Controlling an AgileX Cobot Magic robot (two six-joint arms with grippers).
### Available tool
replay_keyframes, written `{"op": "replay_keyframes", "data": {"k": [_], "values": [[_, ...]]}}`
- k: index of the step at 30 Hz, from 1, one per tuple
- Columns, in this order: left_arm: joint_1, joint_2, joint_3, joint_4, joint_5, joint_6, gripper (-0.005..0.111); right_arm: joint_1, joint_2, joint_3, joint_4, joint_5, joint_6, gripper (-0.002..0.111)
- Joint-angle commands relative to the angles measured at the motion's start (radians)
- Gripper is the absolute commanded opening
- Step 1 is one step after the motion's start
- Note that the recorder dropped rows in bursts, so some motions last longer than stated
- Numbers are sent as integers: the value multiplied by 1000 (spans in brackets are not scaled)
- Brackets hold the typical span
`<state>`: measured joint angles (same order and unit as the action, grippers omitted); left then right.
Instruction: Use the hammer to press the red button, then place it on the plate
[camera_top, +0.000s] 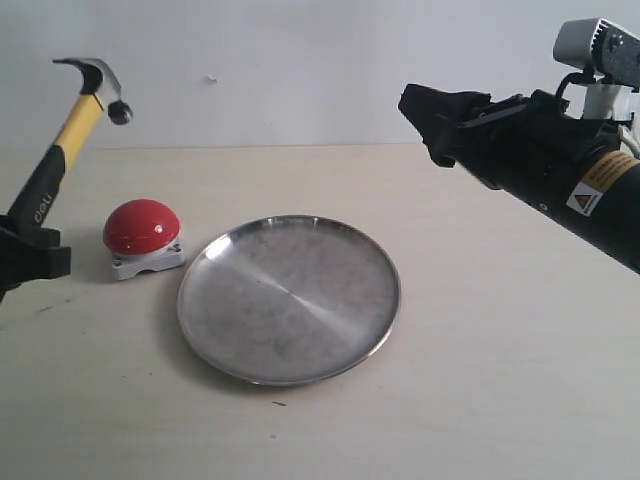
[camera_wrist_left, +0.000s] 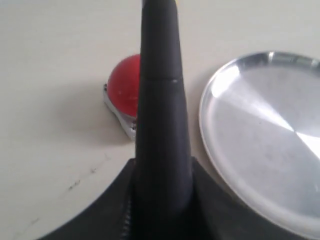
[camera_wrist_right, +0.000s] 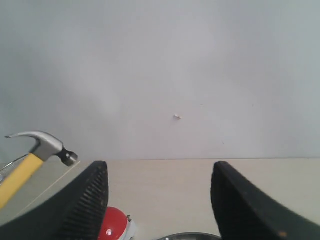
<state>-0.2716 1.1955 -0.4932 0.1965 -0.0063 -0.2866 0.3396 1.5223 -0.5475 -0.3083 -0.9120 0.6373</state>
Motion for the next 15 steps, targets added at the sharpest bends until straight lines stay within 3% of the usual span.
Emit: {"op": "replay_keyframes", "data": {"k": [1,15], "values": [[47,-111,65,-37,-207,-3,0,-2,-9,1,4,1,-15,59],[53,-239,151,-56,-269,-3,0,-2,-9,1,2,1,-15,59]]}}
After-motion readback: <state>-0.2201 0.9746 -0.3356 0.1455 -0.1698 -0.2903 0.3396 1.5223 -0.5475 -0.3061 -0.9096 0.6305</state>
